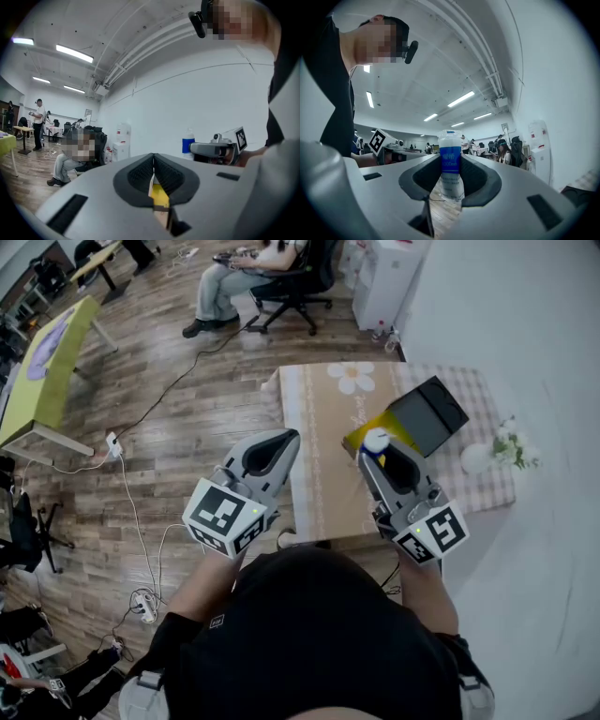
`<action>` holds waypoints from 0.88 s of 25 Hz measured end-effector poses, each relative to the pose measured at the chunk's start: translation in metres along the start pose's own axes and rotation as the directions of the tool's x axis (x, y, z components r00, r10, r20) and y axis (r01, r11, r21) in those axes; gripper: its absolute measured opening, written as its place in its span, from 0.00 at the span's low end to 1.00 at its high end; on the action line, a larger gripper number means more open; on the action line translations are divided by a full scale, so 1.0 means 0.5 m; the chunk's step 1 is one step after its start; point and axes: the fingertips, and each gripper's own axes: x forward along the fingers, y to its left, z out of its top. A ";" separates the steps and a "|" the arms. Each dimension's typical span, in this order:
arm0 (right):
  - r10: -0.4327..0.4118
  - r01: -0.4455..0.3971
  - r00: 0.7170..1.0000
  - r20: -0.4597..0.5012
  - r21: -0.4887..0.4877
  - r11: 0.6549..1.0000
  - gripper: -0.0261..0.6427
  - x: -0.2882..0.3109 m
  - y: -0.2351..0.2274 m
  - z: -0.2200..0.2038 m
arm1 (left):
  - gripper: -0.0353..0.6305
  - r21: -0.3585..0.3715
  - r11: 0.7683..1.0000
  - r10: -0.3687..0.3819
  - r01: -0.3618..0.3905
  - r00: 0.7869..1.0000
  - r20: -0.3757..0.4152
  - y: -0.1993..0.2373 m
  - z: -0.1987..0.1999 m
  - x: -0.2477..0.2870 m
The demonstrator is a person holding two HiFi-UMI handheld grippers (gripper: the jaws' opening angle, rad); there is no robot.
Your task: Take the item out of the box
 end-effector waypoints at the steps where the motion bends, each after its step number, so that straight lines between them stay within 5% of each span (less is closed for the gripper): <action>1: -0.002 0.002 1.000 0.000 0.000 1.000 0.24 -0.001 -0.001 -0.002 | 0.07 -0.002 1.000 -0.003 0.003 1.000 -0.002 -0.002 -0.002 0.002; 22: 0.019 -0.019 1.000 -0.004 -0.035 0.999 0.24 0.010 0.006 0.012 | 0.07 -0.020 0.999 -0.028 0.028 1.000 -0.005 0.004 -0.003 0.005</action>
